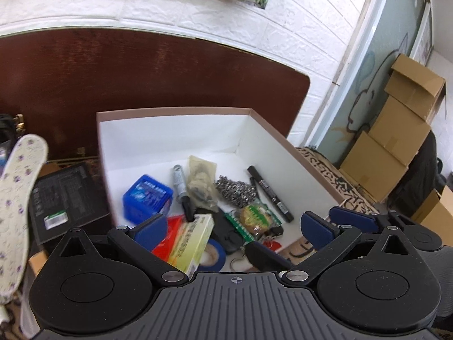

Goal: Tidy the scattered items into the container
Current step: 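Withdraw both open tools from the box back toward the pile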

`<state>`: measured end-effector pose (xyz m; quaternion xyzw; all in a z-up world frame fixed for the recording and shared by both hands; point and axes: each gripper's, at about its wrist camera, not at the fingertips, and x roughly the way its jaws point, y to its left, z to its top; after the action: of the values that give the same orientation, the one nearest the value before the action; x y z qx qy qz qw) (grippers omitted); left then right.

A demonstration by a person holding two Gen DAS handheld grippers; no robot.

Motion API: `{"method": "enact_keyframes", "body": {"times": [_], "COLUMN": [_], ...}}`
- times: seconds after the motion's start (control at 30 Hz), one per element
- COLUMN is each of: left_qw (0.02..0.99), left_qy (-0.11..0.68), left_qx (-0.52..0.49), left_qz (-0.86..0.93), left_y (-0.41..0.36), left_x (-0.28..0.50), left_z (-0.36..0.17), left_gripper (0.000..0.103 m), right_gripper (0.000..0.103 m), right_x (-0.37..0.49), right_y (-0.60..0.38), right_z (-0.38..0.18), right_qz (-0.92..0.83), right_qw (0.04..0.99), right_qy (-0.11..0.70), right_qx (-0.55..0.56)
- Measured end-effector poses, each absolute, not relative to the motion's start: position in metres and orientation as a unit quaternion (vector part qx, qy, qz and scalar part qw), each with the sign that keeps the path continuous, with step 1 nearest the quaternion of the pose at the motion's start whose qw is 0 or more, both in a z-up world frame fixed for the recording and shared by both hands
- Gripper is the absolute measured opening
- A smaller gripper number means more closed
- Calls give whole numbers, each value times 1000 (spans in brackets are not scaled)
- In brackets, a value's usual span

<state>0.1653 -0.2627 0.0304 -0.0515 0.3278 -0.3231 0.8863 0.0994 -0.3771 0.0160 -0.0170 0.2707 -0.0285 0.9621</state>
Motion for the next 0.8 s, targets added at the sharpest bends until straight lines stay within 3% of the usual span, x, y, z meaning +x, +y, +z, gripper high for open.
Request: {"method": "enact_keyframes", "body": {"times": [0.8], "left_qw": [910], "left_qy": [334], "left_qx": [-46], "left_qz": [-241], "left_y": [-159], "left_x": [65], "left_z": [13], "left_gripper": [103], "right_gripper": [103], "right_x": [27], "right_y": [-298], "right_z": [-4], "right_qz": [40], "right_qw": [958], "right_qy": [284], "right_qx": [21]}}
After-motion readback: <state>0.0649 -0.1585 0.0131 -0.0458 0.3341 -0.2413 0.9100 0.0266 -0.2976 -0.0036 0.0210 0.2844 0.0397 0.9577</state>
